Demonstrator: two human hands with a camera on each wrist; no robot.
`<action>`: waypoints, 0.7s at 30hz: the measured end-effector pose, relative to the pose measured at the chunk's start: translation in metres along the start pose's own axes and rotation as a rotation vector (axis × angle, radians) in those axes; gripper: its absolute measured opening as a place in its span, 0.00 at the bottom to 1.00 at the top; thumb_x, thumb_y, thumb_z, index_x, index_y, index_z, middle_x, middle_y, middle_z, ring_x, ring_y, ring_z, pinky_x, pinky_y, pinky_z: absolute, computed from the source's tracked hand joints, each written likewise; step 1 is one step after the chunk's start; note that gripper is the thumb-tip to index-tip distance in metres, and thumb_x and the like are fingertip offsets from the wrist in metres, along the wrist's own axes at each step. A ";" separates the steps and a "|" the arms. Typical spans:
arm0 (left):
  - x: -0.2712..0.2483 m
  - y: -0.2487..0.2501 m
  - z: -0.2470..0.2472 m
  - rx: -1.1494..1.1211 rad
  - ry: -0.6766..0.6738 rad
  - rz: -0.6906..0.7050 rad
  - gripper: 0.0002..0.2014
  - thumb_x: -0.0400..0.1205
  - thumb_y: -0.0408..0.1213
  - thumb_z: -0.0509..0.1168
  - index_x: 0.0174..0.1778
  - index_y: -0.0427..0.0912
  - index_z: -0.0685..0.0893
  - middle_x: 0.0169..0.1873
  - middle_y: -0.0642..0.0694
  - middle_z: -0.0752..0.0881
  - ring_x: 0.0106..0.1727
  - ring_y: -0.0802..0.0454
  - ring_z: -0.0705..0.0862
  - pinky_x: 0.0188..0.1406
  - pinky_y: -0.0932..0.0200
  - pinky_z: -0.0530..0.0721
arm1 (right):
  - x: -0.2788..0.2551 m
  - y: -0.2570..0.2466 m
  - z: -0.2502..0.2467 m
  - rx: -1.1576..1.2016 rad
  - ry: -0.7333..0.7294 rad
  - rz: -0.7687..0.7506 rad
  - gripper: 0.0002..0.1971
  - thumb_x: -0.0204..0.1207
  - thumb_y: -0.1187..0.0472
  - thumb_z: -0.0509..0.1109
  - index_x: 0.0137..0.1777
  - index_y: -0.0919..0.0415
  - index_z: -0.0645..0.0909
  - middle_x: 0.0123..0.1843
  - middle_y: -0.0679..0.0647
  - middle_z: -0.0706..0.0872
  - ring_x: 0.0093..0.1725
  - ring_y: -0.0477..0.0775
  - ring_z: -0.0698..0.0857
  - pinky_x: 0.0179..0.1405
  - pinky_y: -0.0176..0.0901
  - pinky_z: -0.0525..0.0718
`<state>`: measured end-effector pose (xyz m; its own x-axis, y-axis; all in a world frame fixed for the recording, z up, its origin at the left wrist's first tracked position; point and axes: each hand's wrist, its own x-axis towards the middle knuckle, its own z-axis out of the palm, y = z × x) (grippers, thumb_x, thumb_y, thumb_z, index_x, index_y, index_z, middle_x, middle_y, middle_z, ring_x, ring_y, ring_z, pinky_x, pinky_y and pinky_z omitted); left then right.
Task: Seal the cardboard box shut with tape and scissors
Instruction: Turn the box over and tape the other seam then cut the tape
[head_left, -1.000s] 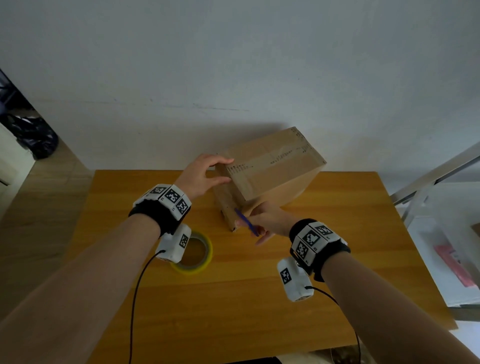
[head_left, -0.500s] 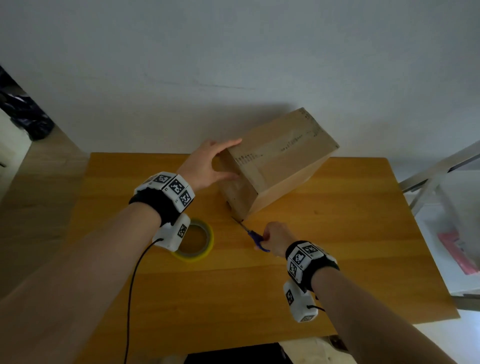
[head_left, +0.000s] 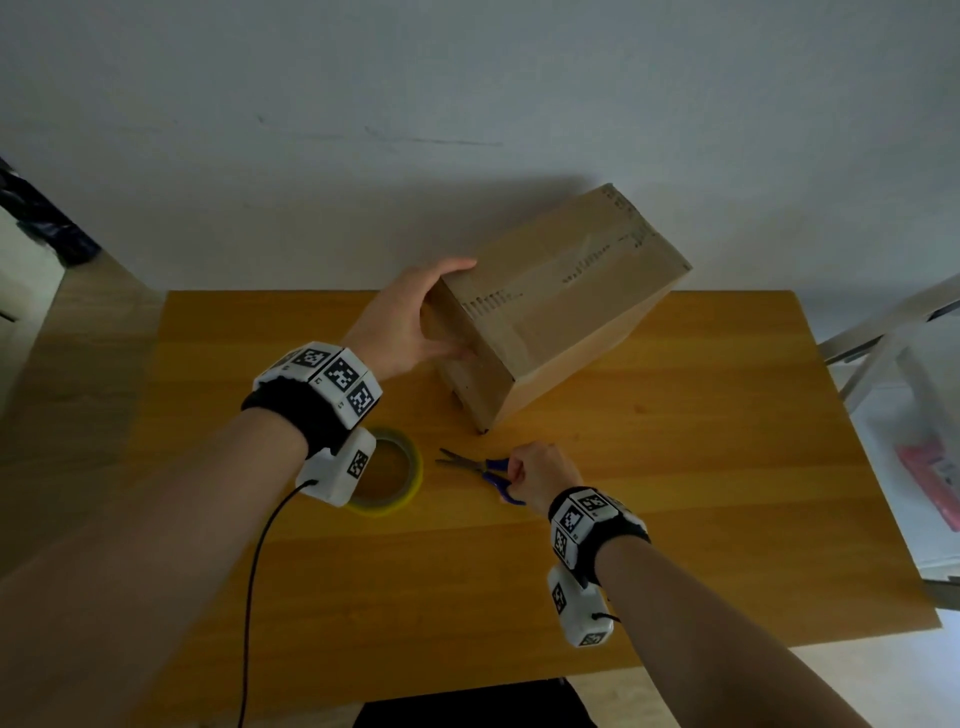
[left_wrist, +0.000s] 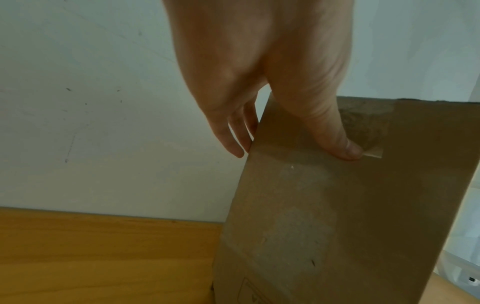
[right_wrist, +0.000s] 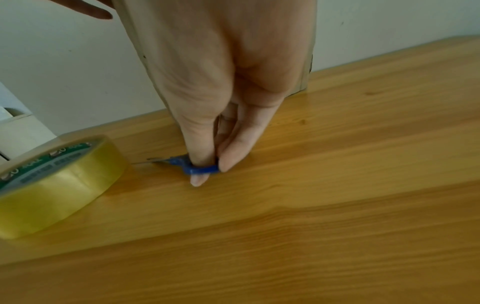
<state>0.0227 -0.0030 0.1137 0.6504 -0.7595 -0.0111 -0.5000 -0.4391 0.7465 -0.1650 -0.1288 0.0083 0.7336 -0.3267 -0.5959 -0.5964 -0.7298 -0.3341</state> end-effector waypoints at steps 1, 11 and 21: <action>-0.001 0.000 0.000 0.005 0.002 -0.001 0.44 0.64 0.45 0.80 0.73 0.62 0.65 0.68 0.48 0.74 0.64 0.52 0.74 0.65 0.46 0.78 | 0.001 0.001 0.001 0.005 -0.012 -0.009 0.13 0.72 0.64 0.74 0.31 0.51 0.75 0.46 0.55 0.88 0.46 0.55 0.86 0.43 0.49 0.88; -0.003 0.008 0.001 0.012 0.001 -0.048 0.46 0.65 0.40 0.79 0.77 0.59 0.61 0.70 0.47 0.74 0.64 0.52 0.74 0.61 0.52 0.80 | -0.016 0.006 -0.019 0.308 0.322 -0.042 0.14 0.80 0.64 0.63 0.65 0.62 0.73 0.58 0.56 0.85 0.54 0.58 0.85 0.49 0.51 0.85; -0.005 0.028 0.004 0.015 -0.062 -0.108 0.38 0.62 0.48 0.80 0.66 0.45 0.72 0.60 0.48 0.82 0.56 0.53 0.81 0.53 0.59 0.81 | -0.048 0.005 -0.058 0.470 0.464 -0.075 0.36 0.75 0.64 0.70 0.81 0.60 0.59 0.72 0.57 0.78 0.66 0.56 0.80 0.61 0.52 0.84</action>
<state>0.0035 -0.0131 0.1319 0.6645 -0.7354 -0.1330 -0.4373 -0.5270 0.7288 -0.1843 -0.1518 0.0774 0.7802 -0.5864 -0.2176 -0.5398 -0.4553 -0.7080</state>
